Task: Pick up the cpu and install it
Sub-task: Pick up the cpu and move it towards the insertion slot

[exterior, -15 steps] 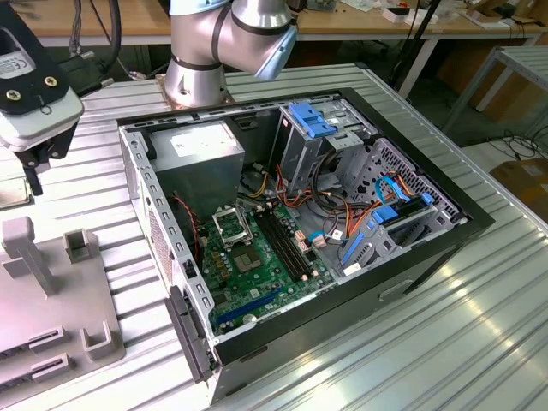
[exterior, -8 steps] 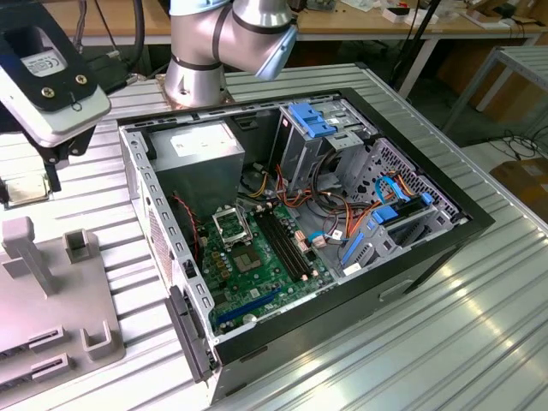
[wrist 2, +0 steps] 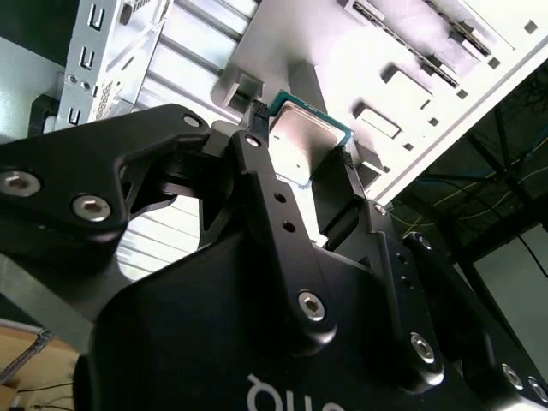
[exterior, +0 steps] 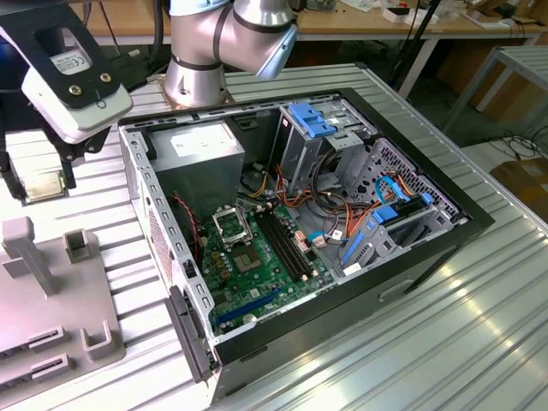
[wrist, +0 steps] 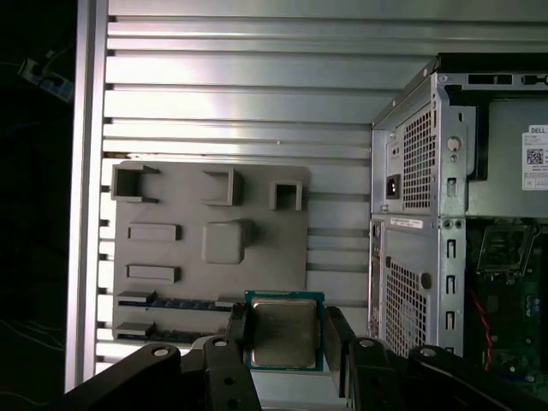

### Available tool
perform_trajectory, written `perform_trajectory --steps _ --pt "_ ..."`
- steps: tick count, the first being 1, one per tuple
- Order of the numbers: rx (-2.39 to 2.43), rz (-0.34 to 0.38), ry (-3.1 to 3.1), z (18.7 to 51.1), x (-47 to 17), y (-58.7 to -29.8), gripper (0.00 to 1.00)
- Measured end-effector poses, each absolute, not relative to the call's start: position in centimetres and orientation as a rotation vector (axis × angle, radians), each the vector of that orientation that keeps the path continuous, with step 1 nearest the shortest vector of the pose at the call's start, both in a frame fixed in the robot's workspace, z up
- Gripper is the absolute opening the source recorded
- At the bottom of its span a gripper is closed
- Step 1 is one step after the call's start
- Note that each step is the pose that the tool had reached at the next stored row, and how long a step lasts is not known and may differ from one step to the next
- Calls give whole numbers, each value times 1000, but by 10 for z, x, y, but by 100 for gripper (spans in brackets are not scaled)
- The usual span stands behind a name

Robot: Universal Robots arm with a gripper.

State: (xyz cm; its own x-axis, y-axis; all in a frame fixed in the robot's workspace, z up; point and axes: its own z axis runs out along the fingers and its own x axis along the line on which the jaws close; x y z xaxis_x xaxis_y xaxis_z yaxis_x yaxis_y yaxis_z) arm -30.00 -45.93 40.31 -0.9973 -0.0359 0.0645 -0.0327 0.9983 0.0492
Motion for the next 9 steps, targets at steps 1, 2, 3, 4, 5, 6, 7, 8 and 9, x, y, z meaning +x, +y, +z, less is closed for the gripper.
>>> perform_trajectory --steps 1,2,3,4,5,6,7,8,9 --pt "53 -74 -3075 403 -298 -459 45" --pt "53 -74 -3075 403 -297 -459 45" --pt "53 -74 -3075 403 -295 -459 45" --pt "53 -74 -3075 403 -293 -459 45" --pt "53 -74 -3075 403 -291 -459 45" --pt "53 -74 -3074 403 -290 -459 45" --pt "53 -74 -3074 403 -287 -459 45" --pt "53 -74 -3074 403 -285 -459 45" --pt "53 -74 -3074 403 -283 -459 45"
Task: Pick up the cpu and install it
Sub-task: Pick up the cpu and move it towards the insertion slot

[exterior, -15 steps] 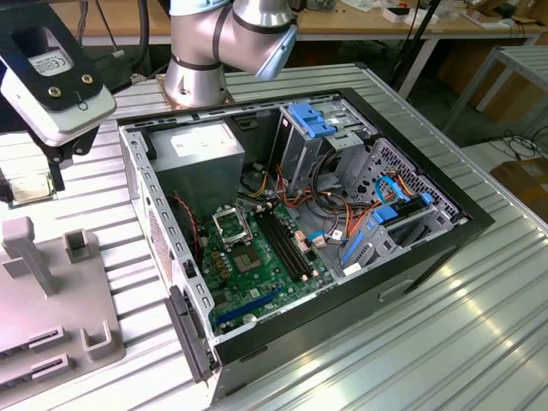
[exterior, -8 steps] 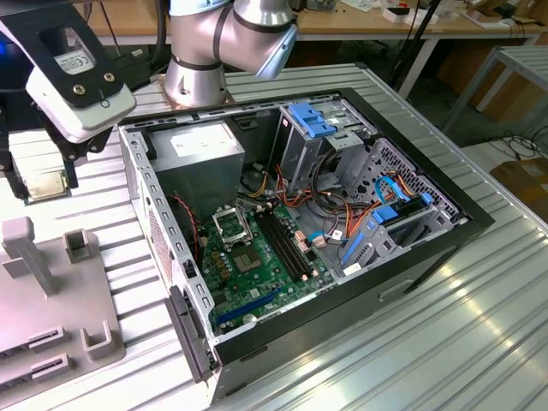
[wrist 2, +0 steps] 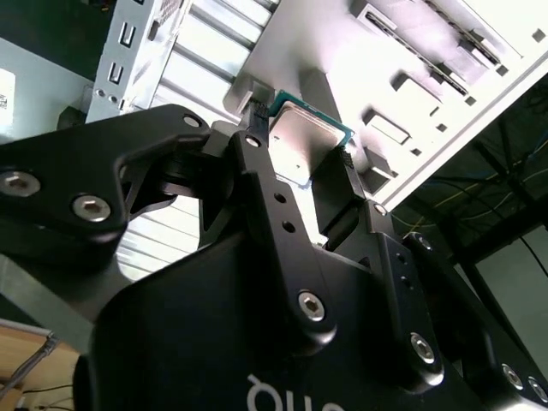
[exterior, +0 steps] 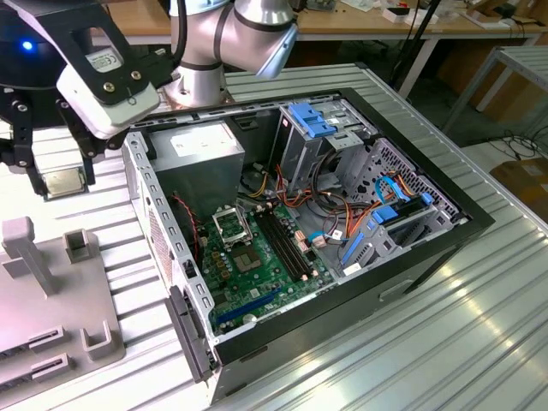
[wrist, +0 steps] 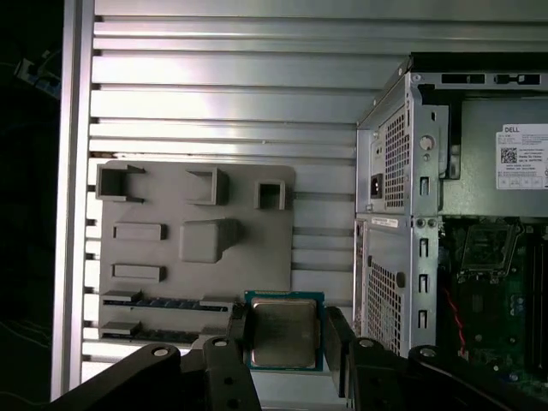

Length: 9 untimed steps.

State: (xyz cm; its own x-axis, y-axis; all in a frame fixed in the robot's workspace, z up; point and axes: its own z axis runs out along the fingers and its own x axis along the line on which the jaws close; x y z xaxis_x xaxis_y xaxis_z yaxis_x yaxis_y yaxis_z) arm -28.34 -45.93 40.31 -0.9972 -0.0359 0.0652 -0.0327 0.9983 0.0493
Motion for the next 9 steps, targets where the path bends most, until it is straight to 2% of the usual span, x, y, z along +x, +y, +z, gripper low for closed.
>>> perform_trajectory --steps 9 --pt "53 -74 -3073 403 -268 -461 45"
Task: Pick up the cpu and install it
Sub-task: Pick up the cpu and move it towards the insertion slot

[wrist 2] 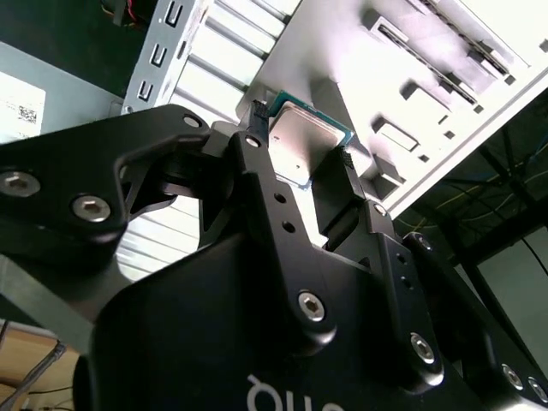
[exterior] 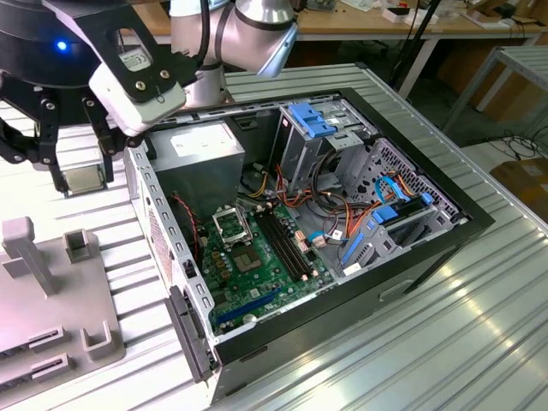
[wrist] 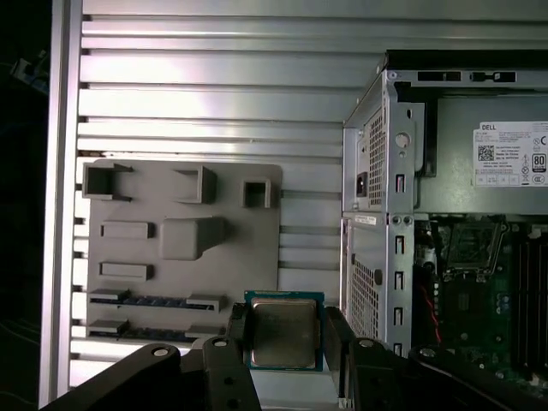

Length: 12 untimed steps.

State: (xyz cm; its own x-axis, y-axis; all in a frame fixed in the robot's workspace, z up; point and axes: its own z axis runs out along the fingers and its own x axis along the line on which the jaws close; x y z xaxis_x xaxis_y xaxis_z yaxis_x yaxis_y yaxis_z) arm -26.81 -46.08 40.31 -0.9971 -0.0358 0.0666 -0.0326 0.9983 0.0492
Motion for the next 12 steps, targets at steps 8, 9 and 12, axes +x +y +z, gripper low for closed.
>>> perform_trajectory --steps 8,9,12 --pt "53 -74 -3071 403 -252 -463 45" --pt "53 -74 -3071 403 -250 -463 45" --pt "52 -74 -3071 403 -244 -464 45"
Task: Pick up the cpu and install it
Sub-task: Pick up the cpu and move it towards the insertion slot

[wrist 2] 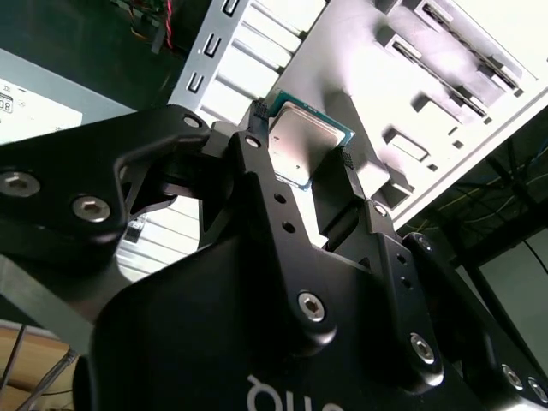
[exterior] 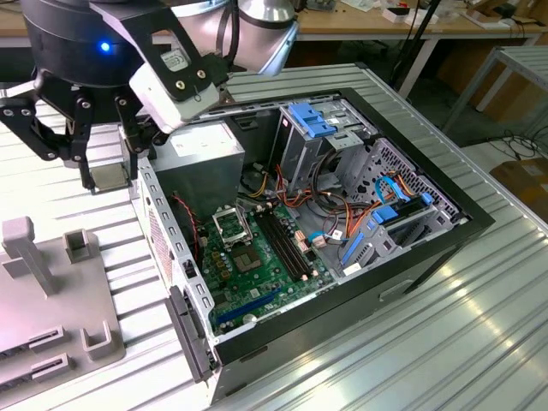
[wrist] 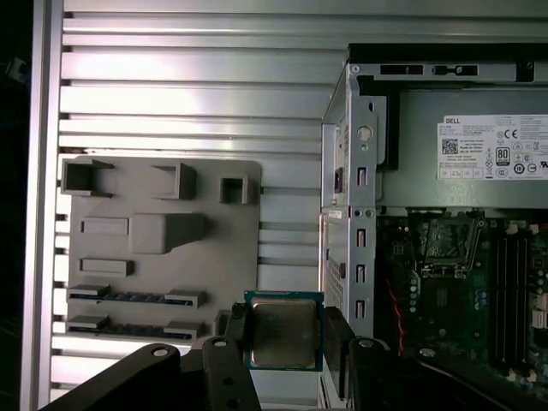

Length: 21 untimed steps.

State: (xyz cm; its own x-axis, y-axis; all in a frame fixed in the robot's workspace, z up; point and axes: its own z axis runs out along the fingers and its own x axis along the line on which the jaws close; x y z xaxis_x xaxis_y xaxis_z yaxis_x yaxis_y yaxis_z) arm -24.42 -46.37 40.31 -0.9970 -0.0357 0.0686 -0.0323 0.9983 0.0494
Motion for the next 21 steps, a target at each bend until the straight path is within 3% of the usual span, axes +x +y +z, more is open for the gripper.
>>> perform_trajectory --steps 21 --pt "52 -74 -3068 403 -202 -465 45"
